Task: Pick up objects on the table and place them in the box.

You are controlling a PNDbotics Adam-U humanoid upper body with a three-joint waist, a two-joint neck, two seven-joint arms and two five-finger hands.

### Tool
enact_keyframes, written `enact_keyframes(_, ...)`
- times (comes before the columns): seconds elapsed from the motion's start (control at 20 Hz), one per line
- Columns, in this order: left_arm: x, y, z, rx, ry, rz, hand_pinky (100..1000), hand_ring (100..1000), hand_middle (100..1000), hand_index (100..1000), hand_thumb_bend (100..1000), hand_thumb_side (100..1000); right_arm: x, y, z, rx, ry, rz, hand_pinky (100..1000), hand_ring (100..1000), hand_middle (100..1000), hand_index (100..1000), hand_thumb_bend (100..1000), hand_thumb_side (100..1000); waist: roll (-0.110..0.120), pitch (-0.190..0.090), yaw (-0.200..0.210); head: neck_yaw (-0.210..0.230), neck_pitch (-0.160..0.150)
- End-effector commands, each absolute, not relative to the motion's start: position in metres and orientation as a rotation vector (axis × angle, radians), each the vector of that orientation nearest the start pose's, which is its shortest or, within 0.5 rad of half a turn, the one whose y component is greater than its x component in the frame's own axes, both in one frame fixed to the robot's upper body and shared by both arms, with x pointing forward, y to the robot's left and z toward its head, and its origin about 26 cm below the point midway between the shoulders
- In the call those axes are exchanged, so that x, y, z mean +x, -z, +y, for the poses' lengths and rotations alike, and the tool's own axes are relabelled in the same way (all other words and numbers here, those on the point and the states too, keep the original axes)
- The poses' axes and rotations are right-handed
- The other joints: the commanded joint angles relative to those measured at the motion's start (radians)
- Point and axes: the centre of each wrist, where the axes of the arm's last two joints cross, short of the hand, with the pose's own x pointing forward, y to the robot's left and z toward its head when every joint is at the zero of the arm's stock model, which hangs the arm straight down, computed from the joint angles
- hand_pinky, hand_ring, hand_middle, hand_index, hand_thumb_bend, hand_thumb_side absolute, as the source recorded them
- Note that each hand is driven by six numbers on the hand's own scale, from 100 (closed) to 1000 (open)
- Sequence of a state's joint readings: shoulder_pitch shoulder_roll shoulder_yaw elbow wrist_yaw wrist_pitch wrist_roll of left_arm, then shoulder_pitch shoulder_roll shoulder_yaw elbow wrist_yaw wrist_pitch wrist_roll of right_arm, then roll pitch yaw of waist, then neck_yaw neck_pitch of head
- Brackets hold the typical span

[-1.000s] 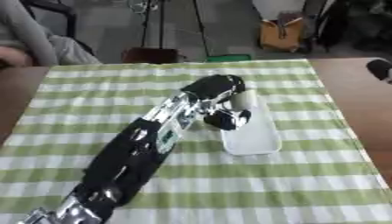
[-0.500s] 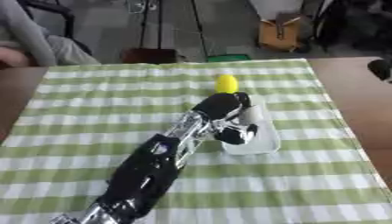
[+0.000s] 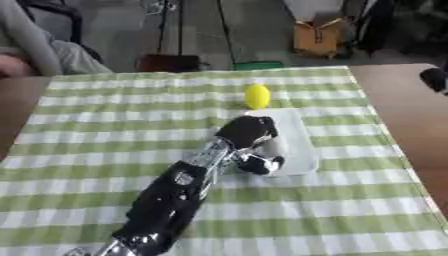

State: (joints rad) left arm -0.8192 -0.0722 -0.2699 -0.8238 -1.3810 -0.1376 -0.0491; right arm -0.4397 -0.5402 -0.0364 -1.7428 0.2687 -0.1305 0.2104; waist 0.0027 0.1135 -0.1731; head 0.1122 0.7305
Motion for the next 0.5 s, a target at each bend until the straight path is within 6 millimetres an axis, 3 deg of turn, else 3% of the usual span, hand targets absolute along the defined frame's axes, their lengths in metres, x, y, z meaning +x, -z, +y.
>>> enact_keyframes(0.05, 0.434, -0.074, 0.059, 0.941, 1.741, -1.624, 865, 815, 834, 877, 517, 683, 0.343, -0.23, -0.316, -0.586, -0.927, -2.138, 540, 555, 659, 850, 574, 428, -0.007, -0.01, -0.003, -0.001, 0.002)
enact_keyframes(0.1, 0.435, -0.078, 0.059, 0.969, 1.745, -1.63, 883, 837, 851, 916, 668, 720, 0.343, -0.23, -0.316, -0.586, -0.927, -2.137, 540, 554, 659, 850, 574, 428, -0.007, -0.011, -0.003, -0.002, 0.003)
enact_keyframes(0.15, 0.436, -0.085, 0.06, 1.011, 1.747, -1.645, 883, 837, 851, 916, 668, 720, 0.343, -0.23, -0.316, -0.586, -0.927, -2.137, 540, 554, 659, 850, 574, 428, -0.007, -0.011, -0.003, -0.002, 0.003)
enact_keyframes(0.3, 0.438, -0.107, 0.062, 1.103, 1.705, -1.702, 882, 836, 859, 918, 802, 743, 0.343, -0.229, -0.316, -0.586, -0.926, -2.135, 540, 554, 658, 850, 574, 428, -0.007, -0.012, -0.002, -0.004, 0.003)
enact_keyframes(0.5, 0.437, -0.147, 0.07, 1.167, 1.501, -1.858, 861, 811, 859, 900, 856, 752, 0.343, -0.229, -0.317, -0.588, -0.926, -2.133, 540, 554, 658, 850, 573, 428, -0.008, -0.012, 0.002, -0.006, 0.003)
